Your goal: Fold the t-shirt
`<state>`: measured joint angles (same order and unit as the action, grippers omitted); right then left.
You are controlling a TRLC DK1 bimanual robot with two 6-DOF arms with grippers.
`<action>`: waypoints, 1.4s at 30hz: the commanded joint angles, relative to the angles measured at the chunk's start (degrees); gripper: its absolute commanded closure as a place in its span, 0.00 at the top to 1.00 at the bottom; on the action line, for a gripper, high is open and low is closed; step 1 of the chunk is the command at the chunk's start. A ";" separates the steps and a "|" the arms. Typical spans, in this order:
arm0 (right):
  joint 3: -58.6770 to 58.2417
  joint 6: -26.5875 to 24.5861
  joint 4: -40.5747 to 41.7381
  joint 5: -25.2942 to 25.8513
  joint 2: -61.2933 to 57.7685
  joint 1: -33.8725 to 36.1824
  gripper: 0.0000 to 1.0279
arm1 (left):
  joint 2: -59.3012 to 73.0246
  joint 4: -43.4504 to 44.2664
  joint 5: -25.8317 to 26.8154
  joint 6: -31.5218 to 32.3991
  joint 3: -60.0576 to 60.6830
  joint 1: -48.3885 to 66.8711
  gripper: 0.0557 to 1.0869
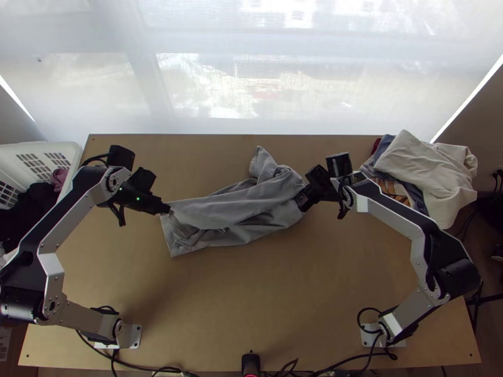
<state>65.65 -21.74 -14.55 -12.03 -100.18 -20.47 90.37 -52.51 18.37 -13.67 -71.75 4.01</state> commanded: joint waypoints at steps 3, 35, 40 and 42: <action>3.61 -0.06 0.48 -0.01 0.16 -0.27 0.03 | 3.50 3.38 -1.76 1.72 -0.59 0.30 0.15; 11.52 0.38 -1.80 0.17 -2.30 -1.86 0.03 | -1.60 2.15 -8.88 -2.06 7.50 15.15 0.85; 10.73 0.38 -1.89 0.17 -1.68 -1.86 0.03 | 0.16 3.73 -8.88 -0.65 7.06 14.45 0.85; 10.29 0.38 -1.89 0.17 -1.51 -1.86 0.03 | 1.04 4.00 -8.88 -0.57 7.06 14.53 0.85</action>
<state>76.75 -21.30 -16.23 -11.84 -102.26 -22.31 88.99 -50.48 10.22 -15.18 -64.75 18.74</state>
